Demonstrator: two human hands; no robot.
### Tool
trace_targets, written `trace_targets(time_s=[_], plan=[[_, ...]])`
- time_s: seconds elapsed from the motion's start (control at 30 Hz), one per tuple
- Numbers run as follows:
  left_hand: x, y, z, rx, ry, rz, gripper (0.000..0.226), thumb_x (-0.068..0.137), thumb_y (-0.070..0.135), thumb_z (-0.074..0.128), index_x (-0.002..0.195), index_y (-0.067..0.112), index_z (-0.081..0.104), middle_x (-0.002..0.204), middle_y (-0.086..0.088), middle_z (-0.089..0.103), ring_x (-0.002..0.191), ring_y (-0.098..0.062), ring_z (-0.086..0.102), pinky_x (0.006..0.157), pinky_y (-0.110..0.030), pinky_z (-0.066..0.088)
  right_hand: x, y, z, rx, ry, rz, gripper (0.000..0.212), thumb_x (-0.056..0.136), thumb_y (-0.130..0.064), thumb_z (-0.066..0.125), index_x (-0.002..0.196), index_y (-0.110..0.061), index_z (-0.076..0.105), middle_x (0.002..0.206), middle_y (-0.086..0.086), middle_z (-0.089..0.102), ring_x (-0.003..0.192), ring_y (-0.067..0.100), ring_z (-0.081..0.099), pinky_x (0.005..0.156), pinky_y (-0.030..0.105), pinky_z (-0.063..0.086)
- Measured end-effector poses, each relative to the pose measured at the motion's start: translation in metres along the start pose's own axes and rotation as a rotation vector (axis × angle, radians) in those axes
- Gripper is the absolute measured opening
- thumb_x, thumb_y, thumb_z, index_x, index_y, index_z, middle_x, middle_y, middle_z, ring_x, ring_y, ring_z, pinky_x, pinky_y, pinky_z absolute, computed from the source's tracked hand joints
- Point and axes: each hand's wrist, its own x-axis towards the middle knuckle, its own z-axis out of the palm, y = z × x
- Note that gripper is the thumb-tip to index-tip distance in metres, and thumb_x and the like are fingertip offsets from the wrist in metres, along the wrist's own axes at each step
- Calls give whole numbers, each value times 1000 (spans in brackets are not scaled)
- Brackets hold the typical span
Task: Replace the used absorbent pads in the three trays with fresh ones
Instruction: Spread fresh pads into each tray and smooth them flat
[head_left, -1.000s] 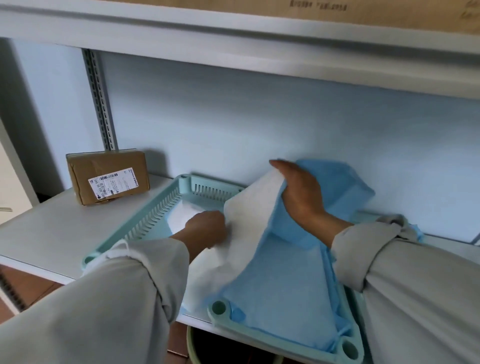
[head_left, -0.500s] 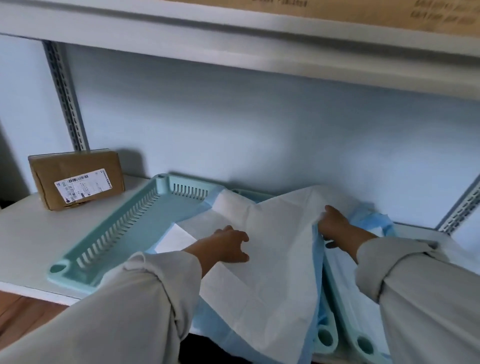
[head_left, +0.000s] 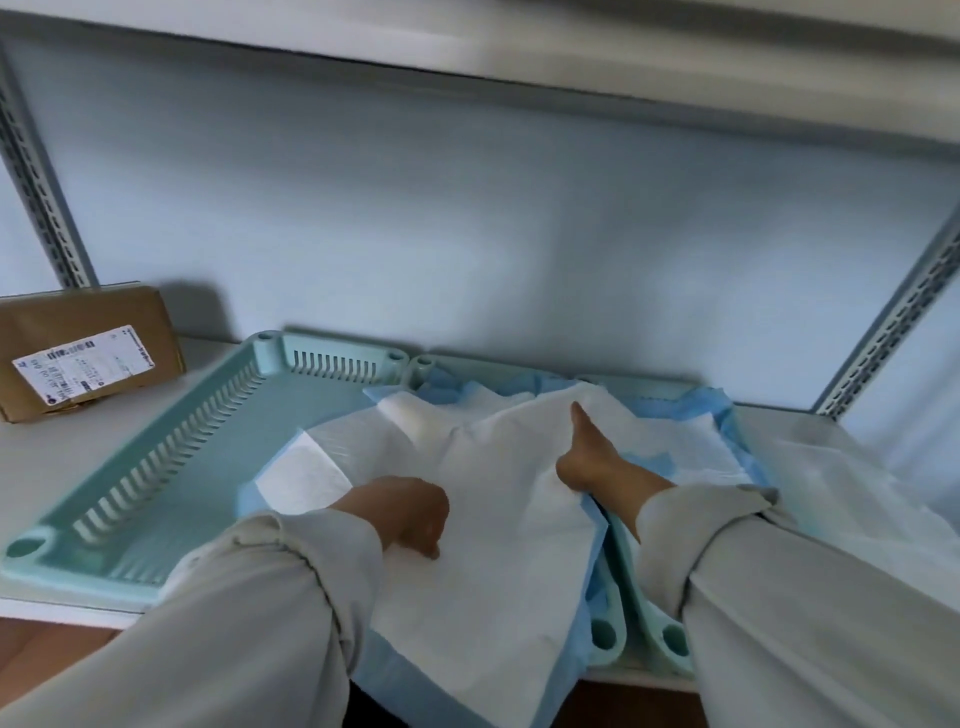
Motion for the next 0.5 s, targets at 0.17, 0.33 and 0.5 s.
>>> trace_targets(time_s=[0.17, 0.33, 0.5], plan=[[5, 15, -5, -113, 220, 45, 62, 90, 36, 58, 145, 31, 30, 148, -2, 34, 133, -24, 41, 109, -37, 36, -5, 7, -13, 124, 42, -154, 66, 88, 4, 40, 149, -14, 26, 138, 10, 52, 130, 27, 45, 108, 31, 35], [8, 14, -19, -366, 579, -156, 37, 94, 35, 51, 128, 24, 47, 134, -3, 50, 116, -24, 55, 94, -35, 47, -6, 44, -54, 23, 431, -145, 71, 87, 1, 41, 150, -24, 21, 143, 9, 43, 128, 29, 45, 103, 37, 37], [25, -4, -35, -460, 537, -328, 57, 91, 28, 58, 140, 11, 35, 136, -15, 41, 124, -34, 47, 101, -42, 42, -1, 78, -50, 184, 334, 282, 102, 89, -24, 64, 150, -11, -16, 155, 28, 3, 135, 42, 33, 110, 43, 28]])
